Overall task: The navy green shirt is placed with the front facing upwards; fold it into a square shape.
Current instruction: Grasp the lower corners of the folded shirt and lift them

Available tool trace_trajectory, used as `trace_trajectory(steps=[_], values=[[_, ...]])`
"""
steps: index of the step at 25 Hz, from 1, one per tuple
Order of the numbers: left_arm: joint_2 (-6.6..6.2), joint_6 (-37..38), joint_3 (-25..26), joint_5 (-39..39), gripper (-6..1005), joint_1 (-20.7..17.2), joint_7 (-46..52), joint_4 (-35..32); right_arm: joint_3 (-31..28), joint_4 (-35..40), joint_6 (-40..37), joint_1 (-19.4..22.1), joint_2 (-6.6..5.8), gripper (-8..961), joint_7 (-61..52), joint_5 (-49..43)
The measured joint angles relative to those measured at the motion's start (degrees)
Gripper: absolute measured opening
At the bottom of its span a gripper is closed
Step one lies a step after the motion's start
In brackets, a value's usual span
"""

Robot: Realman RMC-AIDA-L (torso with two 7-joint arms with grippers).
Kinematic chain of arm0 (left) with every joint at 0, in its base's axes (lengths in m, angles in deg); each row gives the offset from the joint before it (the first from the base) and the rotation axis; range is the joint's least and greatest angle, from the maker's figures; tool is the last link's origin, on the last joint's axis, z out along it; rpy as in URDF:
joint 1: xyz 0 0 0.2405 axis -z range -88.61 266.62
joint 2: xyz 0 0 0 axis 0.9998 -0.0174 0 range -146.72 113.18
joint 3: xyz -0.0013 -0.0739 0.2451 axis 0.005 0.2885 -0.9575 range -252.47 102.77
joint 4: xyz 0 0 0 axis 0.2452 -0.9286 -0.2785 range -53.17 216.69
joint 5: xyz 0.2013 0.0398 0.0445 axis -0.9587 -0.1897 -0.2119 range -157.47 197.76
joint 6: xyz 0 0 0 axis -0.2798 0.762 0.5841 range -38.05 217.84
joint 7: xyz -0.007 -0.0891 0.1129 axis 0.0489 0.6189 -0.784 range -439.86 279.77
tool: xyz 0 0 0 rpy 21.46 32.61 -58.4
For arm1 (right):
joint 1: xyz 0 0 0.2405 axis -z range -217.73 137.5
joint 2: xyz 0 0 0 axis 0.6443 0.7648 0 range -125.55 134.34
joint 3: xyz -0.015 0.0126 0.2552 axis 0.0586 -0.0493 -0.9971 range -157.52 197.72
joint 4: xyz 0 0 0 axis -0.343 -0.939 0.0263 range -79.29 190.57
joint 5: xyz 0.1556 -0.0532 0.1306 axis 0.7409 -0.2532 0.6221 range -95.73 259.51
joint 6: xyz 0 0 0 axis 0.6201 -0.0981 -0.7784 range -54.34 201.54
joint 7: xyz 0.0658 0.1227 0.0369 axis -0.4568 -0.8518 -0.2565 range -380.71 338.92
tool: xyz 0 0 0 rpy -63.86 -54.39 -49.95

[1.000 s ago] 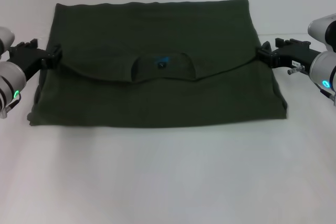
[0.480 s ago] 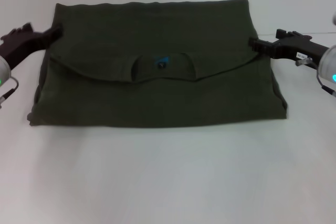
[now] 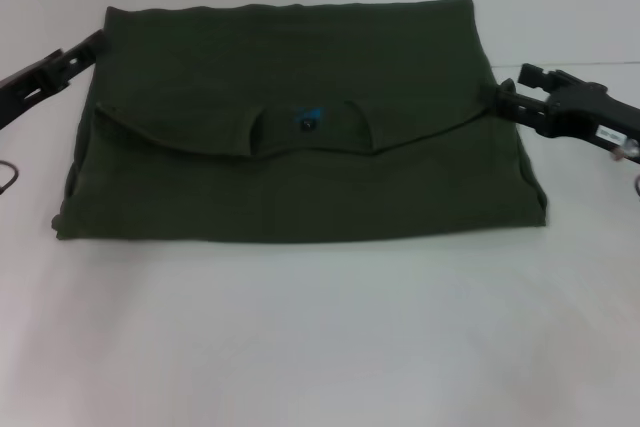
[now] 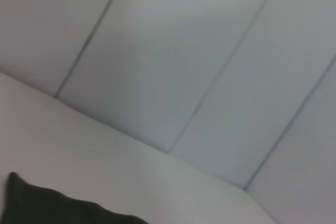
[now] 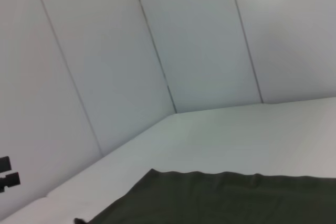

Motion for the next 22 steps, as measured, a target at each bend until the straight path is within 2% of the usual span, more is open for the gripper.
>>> trace_trajectory(steps=[4, 7, 12, 15, 16, 19, 22], values=[[1.84, 2.3, 0.3, 3.6, 873, -3.8, -0.3, -2.8, 0.1, 2.5, -3.3, 2.8, 0.12, 929, -2.9, 0.1], [2.49, 3.9, -0.7, 2.4, 873, -5.4, -1.1, -5.8, 1.0, 3.2, -3.7, 3.8, 0.15, 929, -5.0, -0.3], [1.79, 4.1, -2.7, -9.3, 874, -5.2, -2.6, -10.1, 4.8, 3.3, -4.1, 5.7, -0.32, 928, -4.8, -0.6], [0.98, 4.7, -3.4, -17.4, 878, -4.7, -4.1, -13.0, 5.0, 3.3, -5.3, 6.5, -0.43, 928, -4.8, -0.5], [0.98, 4.7, -3.4, -17.4, 879, -4.7, -4.1, -13.0, 5.0, 3.3, -5.3, 6.5, -0.43, 928, -4.8, -0.5], [-0.21, 6.1, -3.9, -28.7, 882, -3.3, -4.1, -15.2, 5.0, 3.4, -5.5, 6.7, -0.37, 928, -5.0, -0.6], [-0.65, 6.1, -3.8, -33.5, 884, -2.3, -3.5, -14.8, 5.0, 3.4, -5.5, 6.8, -0.09, 927, -5.1, -0.6]])
